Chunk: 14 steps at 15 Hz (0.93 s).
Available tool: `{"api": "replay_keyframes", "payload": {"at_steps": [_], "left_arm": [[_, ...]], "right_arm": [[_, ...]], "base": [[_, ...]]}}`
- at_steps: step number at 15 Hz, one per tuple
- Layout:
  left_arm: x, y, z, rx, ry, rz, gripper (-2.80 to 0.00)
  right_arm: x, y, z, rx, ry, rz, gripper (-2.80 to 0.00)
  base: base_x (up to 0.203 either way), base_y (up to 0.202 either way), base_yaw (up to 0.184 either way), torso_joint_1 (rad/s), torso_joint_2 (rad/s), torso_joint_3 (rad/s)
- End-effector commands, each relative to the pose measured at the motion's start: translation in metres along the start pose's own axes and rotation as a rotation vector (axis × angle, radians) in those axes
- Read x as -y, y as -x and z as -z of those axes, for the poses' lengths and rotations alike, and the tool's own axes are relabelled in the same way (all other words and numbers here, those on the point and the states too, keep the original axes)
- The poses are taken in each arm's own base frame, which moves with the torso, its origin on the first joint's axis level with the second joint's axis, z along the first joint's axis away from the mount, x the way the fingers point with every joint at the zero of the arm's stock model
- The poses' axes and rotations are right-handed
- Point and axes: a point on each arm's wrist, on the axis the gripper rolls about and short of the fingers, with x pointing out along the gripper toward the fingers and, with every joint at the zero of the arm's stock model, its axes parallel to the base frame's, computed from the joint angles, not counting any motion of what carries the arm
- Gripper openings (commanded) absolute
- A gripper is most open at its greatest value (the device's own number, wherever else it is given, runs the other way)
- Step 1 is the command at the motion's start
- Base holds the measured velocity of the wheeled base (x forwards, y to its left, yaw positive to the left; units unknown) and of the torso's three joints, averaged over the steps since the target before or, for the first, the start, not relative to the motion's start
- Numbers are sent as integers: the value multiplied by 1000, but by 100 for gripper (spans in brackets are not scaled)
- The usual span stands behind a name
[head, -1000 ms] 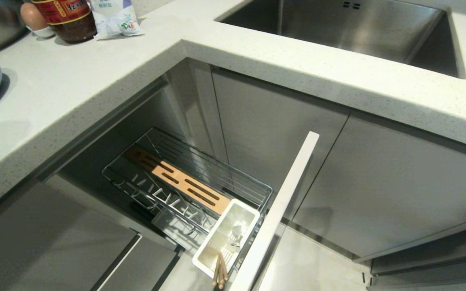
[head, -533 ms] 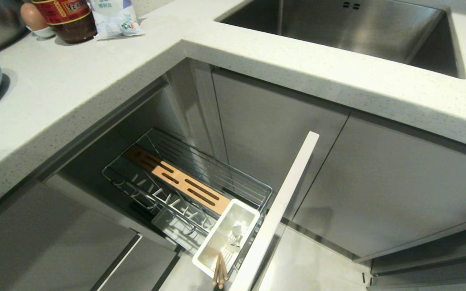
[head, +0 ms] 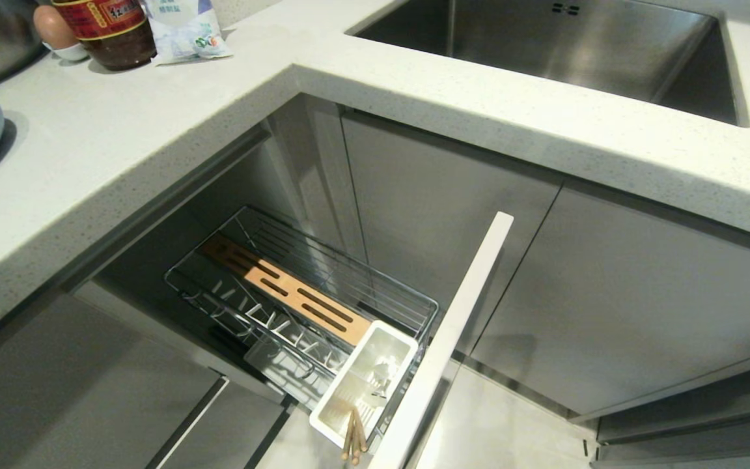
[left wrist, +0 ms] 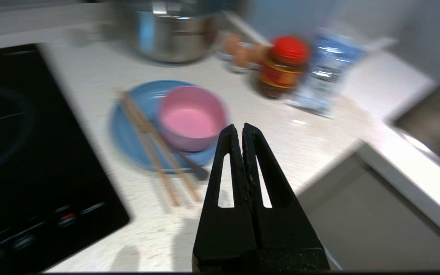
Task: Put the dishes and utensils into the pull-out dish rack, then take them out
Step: Close the cupboard
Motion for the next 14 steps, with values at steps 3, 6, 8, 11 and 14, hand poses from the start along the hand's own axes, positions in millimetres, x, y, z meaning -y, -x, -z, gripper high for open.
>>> {"api": "replay_keyframes", "payload": {"at_steps": [3, 6, 8, 11, 14], "left_arm": [[3, -29, 5, -178, 31, 366, -280], [20, -78, 16, -363, 84, 537, -280], [35, -107, 31, -508, 114, 651, -280], [54, -129, 53, -707, 126, 804, -280], [79, -138, 75, -899, 100, 943, -280]], "right_arm": [[0, 0, 0, 4, -1, 0, -280], [0, 0, 0, 5, -1, -1, -280], [0, 0, 0, 5, -1, 1, -280], [0, 0, 0, 4, -1, -1, -280], [0, 0, 0, 5, -1, 0, -280]], "base": [[0, 0, 0, 0, 0, 0], [0, 0, 0, 0, 0, 0], [0, 0, 0, 0, 0, 0], [0, 0, 0, 0, 0, 0], [0, 0, 0, 0, 0, 0]]}}
